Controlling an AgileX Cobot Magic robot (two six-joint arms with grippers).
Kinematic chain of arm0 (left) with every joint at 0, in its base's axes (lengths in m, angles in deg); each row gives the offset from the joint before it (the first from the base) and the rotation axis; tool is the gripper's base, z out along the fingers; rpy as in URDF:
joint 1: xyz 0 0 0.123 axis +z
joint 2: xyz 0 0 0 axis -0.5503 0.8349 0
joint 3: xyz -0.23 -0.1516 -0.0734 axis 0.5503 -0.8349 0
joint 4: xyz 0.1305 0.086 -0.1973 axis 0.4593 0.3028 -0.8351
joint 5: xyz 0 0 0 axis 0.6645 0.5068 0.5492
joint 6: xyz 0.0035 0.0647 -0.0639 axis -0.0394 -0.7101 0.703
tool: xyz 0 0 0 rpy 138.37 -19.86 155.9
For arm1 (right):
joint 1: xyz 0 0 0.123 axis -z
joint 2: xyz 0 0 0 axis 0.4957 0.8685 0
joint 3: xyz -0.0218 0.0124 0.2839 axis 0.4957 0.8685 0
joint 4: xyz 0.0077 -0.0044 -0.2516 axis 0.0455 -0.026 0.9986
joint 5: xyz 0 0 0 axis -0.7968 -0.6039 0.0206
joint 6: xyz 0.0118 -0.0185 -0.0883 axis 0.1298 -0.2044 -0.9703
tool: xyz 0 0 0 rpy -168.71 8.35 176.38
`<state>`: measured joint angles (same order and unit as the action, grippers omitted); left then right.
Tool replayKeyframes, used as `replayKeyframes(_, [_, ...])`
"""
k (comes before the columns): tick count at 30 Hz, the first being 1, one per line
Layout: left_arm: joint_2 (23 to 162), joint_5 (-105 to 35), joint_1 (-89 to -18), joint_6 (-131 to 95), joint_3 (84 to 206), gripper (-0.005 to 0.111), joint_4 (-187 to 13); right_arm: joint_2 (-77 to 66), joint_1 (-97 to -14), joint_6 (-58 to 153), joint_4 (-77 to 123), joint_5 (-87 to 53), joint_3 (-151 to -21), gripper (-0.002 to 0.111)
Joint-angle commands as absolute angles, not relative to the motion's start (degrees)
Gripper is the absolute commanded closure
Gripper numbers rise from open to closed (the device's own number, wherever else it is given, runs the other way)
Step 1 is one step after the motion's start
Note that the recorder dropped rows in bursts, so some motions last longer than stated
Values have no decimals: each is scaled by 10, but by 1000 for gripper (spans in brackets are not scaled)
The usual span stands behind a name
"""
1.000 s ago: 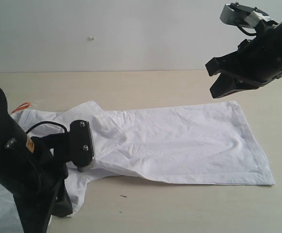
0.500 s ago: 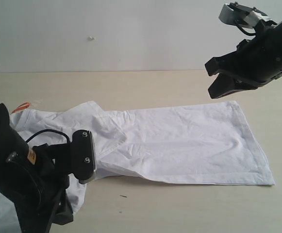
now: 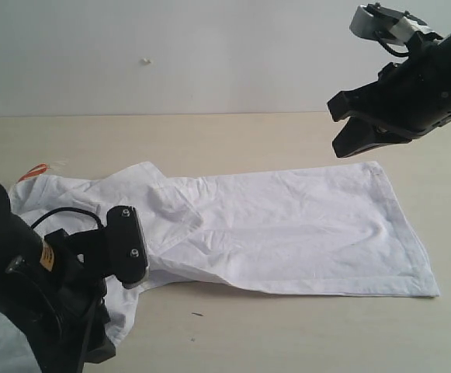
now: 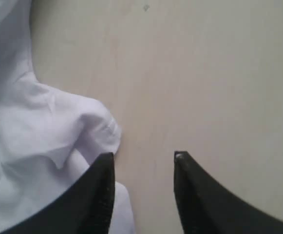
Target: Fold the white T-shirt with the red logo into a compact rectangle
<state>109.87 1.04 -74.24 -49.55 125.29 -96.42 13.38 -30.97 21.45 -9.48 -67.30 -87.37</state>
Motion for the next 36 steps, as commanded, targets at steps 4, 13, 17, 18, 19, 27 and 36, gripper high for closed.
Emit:
replayKeyframes(4, [1132,-19,-745,-445,1252,66,-926,128,-311,208,-101,-673,-877,108])
replayKeyframes(13, [1168,2,-745,-442,1267,66,-917,128,-311,200,-109,-669,-877,108])
replayKeyframes(17, [1186,-7,-745,-414,1263,66,-870,128,-311,199,-112,-671,-877,108])
replayKeyframes(18, [1194,-12,-745,-386,1263,66,-833,128,-311,199,-112,-672,-877,108])
replayKeyframes(19, [1208,-13,-744,-341,1263,66,-776,128,-311,199,-112,-674,-877,108])
replayKeyframes(27, [1250,47,-745,-296,1286,106,-711,128,-311,199,-112,-672,-877,108])
replayKeyframes(36, [1112,99,-746,-325,1342,107,-659,128,-311,194,-120,-675,-877,108])
